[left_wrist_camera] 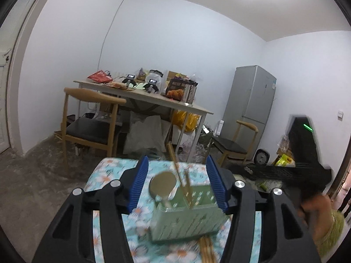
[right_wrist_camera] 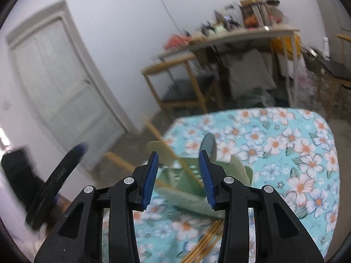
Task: Organize utensils
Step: 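Carry the chopstick over the green holder, lower it in, open the left tool, then move both open tools down toward the chopsticks lying on the cloth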
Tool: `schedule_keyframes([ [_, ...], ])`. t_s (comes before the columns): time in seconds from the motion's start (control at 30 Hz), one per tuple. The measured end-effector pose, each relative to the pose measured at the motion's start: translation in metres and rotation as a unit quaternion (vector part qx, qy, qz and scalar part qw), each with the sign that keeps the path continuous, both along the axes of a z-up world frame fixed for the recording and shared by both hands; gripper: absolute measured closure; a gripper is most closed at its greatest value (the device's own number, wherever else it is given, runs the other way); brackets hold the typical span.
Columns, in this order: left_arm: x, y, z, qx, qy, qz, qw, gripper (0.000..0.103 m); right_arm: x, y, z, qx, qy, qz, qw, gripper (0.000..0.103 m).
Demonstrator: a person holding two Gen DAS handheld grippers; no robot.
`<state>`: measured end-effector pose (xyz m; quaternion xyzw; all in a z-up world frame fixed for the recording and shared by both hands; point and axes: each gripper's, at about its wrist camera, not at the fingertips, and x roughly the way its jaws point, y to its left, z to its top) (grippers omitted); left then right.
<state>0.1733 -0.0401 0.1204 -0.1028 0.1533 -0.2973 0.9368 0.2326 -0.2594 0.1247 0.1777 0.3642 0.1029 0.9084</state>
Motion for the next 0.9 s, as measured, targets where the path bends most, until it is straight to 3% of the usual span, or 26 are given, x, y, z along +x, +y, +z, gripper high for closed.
schedule_keyframes([
  [0.1, -0.007, 0.004, -0.019, 0.004, 0.012, -0.006, 0.9999, 0.05, 0.027, 0.007, -0.013, -0.031, 0.047, -0.029, 0.998, 0.067],
  [0.3, -0.012, 0.002, -0.045, 0.014, 0.024, -0.029, 0.9992, 0.05, 0.04, 0.008, -0.02, -0.073, 0.073, -0.06, 0.993, 0.085],
  [0.43, -0.014, -0.004, -0.052, 0.026, 0.021, -0.039, 0.9987, 0.05, 0.04, 0.009, -0.021, -0.095, 0.073, -0.063, 0.991, 0.099],
  [0.57, -0.012, -0.008, -0.057, 0.037, 0.017, -0.041, 0.9983, 0.05, 0.038, 0.017, -0.015, -0.101, 0.049, -0.05, 0.992, 0.1],
  [0.73, -0.009, -0.013, -0.064, 0.047, 0.023, -0.043, 0.9977, 0.05, 0.033, 0.023, -0.004, -0.081, 0.022, -0.038, 0.996, 0.101],
  [0.9, -0.005, -0.013, -0.063, 0.047, 0.017, -0.04, 0.998, 0.05, 0.027, 0.008, 0.013, -0.007, -0.014, -0.041, 0.999, 0.101],
])
